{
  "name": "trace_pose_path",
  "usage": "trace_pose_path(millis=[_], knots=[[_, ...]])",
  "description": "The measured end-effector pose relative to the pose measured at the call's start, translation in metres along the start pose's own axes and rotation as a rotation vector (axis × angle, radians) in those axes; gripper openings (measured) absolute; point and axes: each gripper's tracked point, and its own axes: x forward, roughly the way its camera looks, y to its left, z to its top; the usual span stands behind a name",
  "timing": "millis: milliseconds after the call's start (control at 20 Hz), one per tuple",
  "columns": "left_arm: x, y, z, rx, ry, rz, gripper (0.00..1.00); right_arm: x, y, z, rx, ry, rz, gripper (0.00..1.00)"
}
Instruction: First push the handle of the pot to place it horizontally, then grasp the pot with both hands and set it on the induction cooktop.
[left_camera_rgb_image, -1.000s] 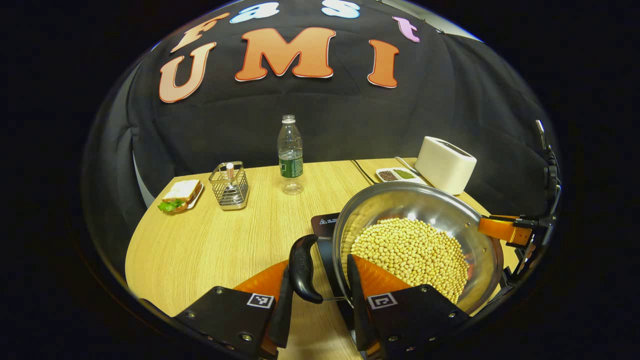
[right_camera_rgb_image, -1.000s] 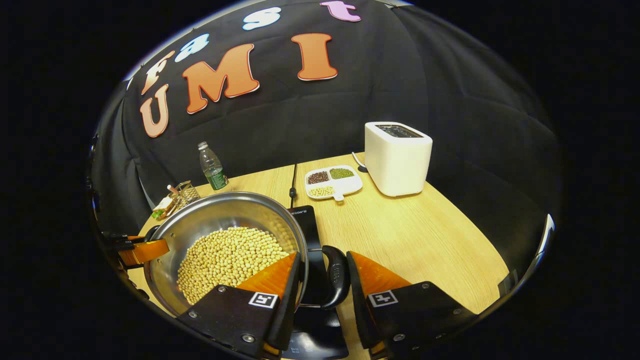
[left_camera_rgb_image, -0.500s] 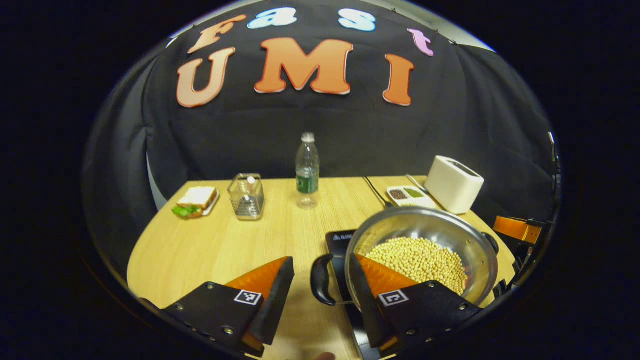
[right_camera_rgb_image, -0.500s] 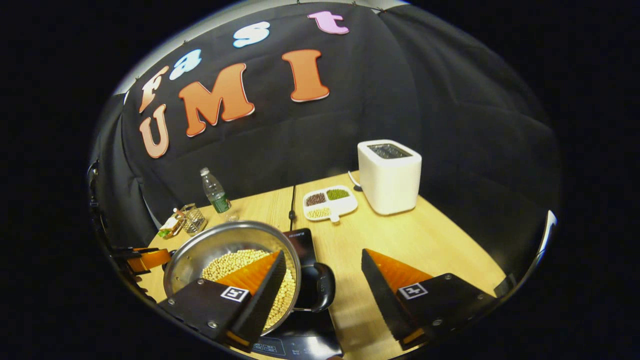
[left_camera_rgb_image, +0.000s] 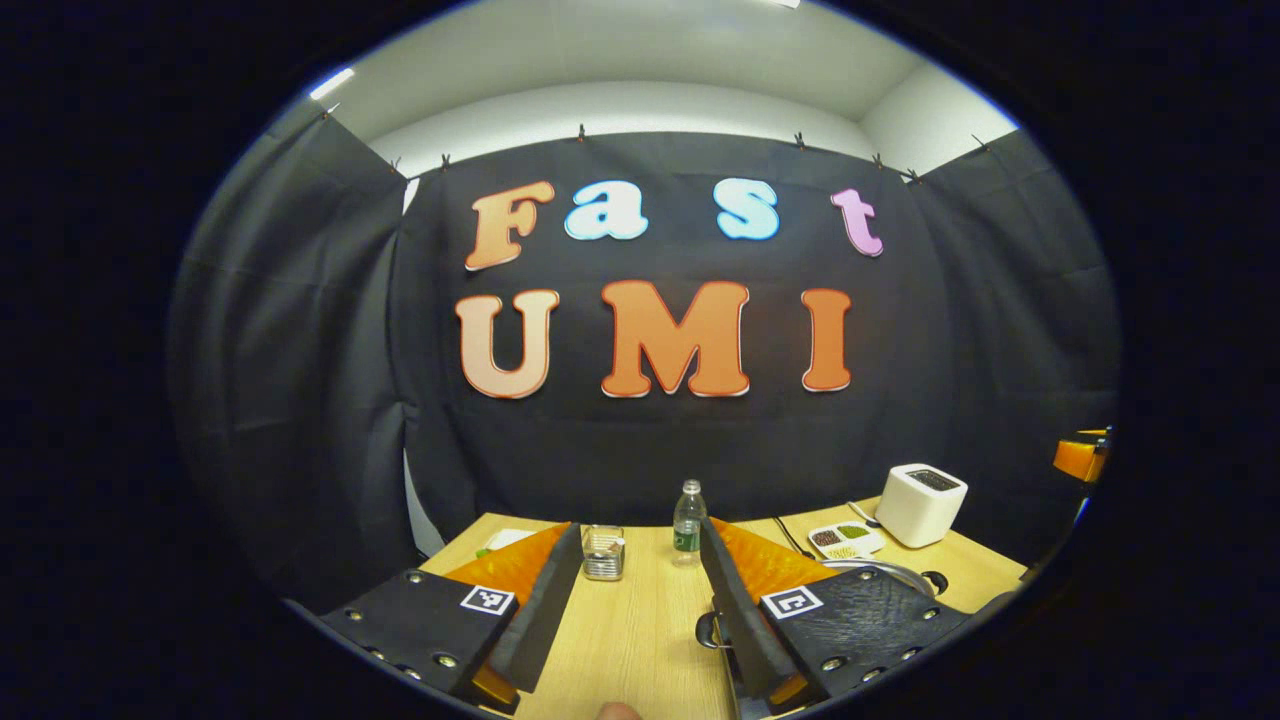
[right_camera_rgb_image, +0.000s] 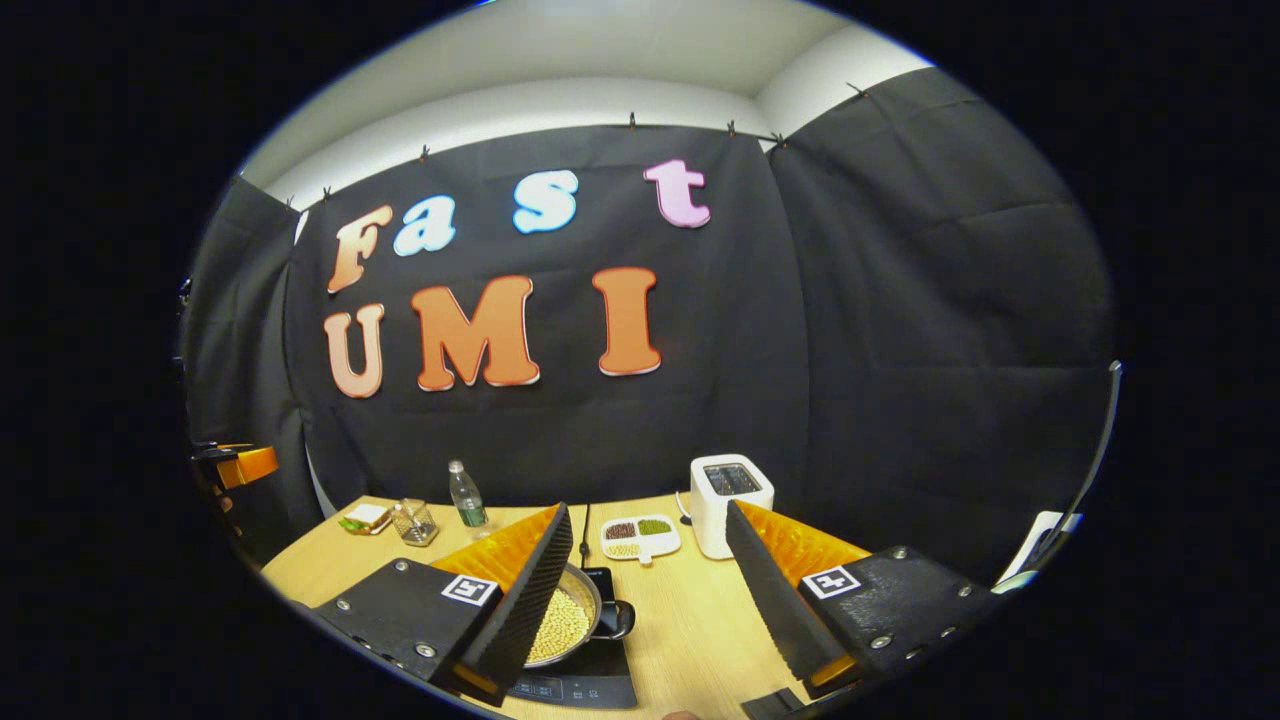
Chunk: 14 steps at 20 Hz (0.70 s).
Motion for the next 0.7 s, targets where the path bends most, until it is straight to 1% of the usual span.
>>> trace_pose_path(millis=[50,100,150,200,250,300,350,400,500,600,700], knots=[[-0.014,-0.001,0.013,0.013,-0.029,-0.001,0.75,-0.015,-0.006,0.016,-0.006,-0.032,-0.009,0.95],[-0.026,-0.008,0.024,0.021,-0.060,-0.007,0.74,-0.028,-0.012,0.031,-0.015,-0.064,-0.020,1.00],[-0.037,-0.012,0.033,0.017,-0.077,-0.020,0.75,-0.041,-0.018,0.044,-0.024,-0.089,-0.033,0.95],[-0.048,-0.020,0.040,0.006,-0.095,-0.042,0.75,-0.053,-0.023,0.057,-0.029,-0.107,-0.045,0.95],[-0.057,-0.023,0.048,0.015,-0.120,-0.047,0.80,-0.064,-0.026,0.068,-0.029,-0.125,-0.050,0.95],[-0.068,-0.021,0.052,0.024,-0.128,-0.043,0.92,-0.074,-0.029,0.079,-0.031,-0.144,-0.058,0.95],[-0.073,-0.026,0.058,0.026,-0.142,-0.055,0.90,-0.082,-0.035,0.087,-0.039,-0.159,-0.070,0.95],[-0.076,-0.033,0.060,0.030,-0.147,-0.060,0.91,-0.089,-0.041,0.094,-0.049,-0.172,-0.084,0.95],[-0.080,-0.038,0.057,0.050,-0.137,-0.067,0.91,-0.096,-0.052,0.103,-0.052,-0.184,-0.114,0.95],[-0.081,-0.047,0.053,0.043,-0.120,-0.088,0.91,-0.100,-0.055,0.104,-0.024,-0.180,-0.116,0.95],[-0.078,-0.046,0.048,0.024,-0.100,-0.093,0.91,-0.101,-0.059,0.101,-0.016,-0.181,-0.120,0.95]])
